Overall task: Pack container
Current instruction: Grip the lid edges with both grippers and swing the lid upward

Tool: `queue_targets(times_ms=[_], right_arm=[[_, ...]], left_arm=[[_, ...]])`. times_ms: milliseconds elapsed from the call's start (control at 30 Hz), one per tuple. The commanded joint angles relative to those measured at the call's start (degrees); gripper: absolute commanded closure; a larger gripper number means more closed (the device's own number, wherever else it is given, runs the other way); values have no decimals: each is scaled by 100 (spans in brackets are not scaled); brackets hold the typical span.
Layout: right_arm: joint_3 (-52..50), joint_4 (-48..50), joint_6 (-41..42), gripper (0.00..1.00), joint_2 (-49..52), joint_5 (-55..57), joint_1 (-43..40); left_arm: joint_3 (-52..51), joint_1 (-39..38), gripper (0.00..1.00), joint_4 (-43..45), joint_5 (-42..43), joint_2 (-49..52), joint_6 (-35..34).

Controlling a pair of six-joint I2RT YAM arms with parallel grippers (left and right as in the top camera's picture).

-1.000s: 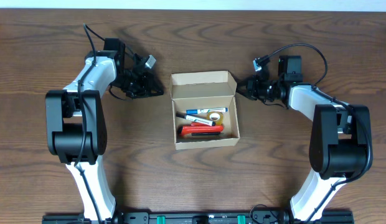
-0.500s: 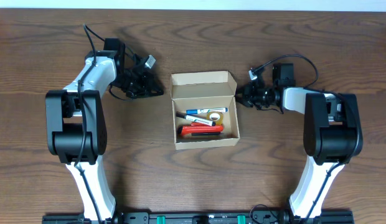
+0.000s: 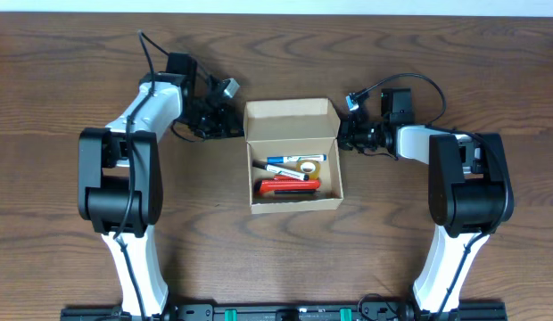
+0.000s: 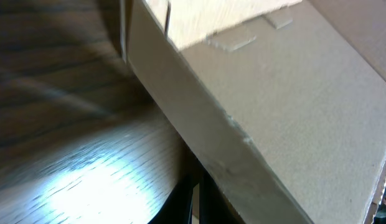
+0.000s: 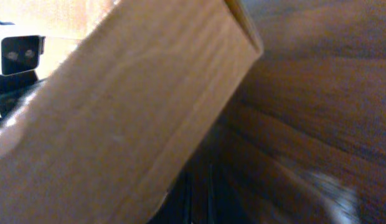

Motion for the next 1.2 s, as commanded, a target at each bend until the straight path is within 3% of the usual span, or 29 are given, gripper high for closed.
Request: queue_targets(times_ms=[0, 233, 567, 833, 1167], right_arm=[[9, 149, 35, 99, 50, -369, 72], [11, 378, -4, 99, 50, -643, 72], [11, 1602, -107, 99, 50, -2404, 83], [11, 1639, -46, 99, 50, -2625, 63], [9, 1547, 492, 99, 50, -2002, -96]], left_arm=[[13, -122, 94, 85, 31, 72, -146], [13, -190, 94, 127, 33, 72, -181], [15, -190, 94, 98, 33, 68, -175], [157, -190, 94, -35, 170, 55, -17], [485, -197, 94, -308, 131, 55, 72]])
